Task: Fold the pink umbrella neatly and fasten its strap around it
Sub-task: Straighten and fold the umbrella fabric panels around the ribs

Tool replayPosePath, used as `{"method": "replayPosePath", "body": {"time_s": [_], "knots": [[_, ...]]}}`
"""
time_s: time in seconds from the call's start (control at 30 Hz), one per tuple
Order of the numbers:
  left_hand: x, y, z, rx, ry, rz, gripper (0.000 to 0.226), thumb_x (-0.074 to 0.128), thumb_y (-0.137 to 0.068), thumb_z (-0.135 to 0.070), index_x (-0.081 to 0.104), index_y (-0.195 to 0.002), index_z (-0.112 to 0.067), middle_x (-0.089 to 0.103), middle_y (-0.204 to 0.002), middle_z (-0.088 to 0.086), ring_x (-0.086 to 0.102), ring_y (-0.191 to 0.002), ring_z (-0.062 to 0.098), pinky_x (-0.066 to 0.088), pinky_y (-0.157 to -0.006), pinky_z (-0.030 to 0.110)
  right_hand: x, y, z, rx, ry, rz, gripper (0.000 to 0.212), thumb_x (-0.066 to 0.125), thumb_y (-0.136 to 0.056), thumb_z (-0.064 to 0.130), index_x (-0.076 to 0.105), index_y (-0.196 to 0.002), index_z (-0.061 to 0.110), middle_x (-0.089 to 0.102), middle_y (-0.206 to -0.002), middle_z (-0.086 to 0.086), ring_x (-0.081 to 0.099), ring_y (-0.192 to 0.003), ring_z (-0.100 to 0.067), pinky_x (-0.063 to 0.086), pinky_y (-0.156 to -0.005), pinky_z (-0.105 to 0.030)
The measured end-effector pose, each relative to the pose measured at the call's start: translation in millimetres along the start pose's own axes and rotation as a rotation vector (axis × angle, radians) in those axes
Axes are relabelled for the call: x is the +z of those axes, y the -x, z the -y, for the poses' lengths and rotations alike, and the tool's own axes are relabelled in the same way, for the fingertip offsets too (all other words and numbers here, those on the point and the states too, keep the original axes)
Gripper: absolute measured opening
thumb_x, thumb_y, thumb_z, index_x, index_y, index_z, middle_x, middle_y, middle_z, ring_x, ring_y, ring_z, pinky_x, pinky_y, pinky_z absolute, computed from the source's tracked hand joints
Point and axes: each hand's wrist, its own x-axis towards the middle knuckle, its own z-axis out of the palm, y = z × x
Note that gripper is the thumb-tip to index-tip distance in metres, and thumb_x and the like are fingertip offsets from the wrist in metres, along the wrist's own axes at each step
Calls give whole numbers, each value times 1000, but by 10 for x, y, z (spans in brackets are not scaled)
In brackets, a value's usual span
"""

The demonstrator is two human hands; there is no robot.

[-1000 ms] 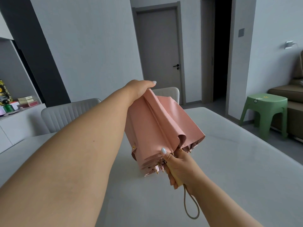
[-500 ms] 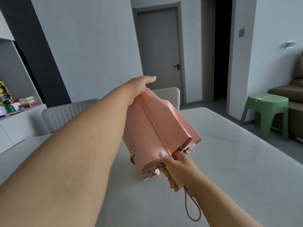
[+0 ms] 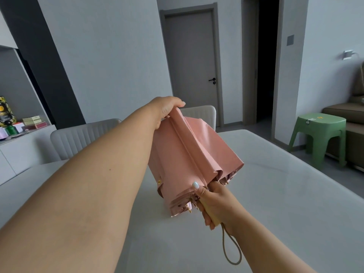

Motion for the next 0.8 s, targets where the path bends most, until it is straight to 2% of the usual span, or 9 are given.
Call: {"method": "replayPosePath", "body": {"time_s": [0.1,0.2,0.3,0.37,0.43,0.5,0.6,0.7,0.8], "knots": [[-21,5,6,3,-93,-36,20,65,-83,-18,68,-101,-10,57,-110,6,54,-92,18,37,-71,25,-15,-1,-15,-18,-26,26,59,65,-74,68,50,-83,12,53,-58,-3,48,-39,-20,44,-38,-25],[-63,-13,27,-7,-192,-65,38,62,-85,-14,61,-122,-6,50,-123,7,47,-109,25,33,-83,32,-18,-8,-25,-25,-60,24,85,68,-45,85,49,-80,10,54,-57,-4,49,-39,-20,43,-37,-24],[-83,63,37,-7,-273,-86,16,62,-84,-18,59,-97,-9,50,-99,7,52,-79,23,36,-67,27,-16,-20,-39,-18,-114,15,103,66,-29,91,48,-85,6,54,-59,-6,49,-38,-19,42,-36,-23],[-65,96,79,-15,-300,-80,19,65,-78,-29,59,-86,-12,56,-84,7,47,-60,21,36,-60,25,-12,-23,-42,-18,-140,14,101,66,-34,90,47,-86,5,54,-58,-7,49,-37,-19,41,-35,-22],[-34,95,144,-9,-259,-54,21,68,-77,-22,64,-93,-9,66,-85,11,59,-61,22,46,-62,26,-12,-23,-45,-4,-146,2,86,61,-54,86,45,-85,7,53,-60,-8,49,-38,-19,41,-37,-23],[-27,59,229,0,-146,-99,29,69,-74,-4,64,-103,-1,69,-99,18,69,-80,28,58,-73,36,-24,-23,-52,22,-171,-1,72,53,-69,80,47,-88,11,54,-62,-11,49,-39,-20,40,-38,-23],[-75,4,384,-9,-50,-257,38,78,-76,-8,63,-110,0,66,-115,15,64,-105,30,52,-95,37,-43,-19,-44,62,-239,10,74,45,-60,79,58,-82,11,57,-61,-12,50,-38,-21,40,-37,-22],[-70,39,569,6,-12,-366,20,74,-86,-17,61,-99,-12,64,-110,8,61,-103,25,47,-86,28,-43,-29,-47,100,-284,6,84,42,-60,85,60,-76,4,57,-67,-17,49,-38,-22,40,-39,-23],[-11,145,688,123,-154,-448,23,67,-91,-23,56,-108,-12,59,-105,3,57,-95,22,42,-80,27,-18,-18,-45,108,-296,-22,70,44,-80,75,60,-89,8,56,-72,-18,48,-40,-23,39,-39,-23]]}}
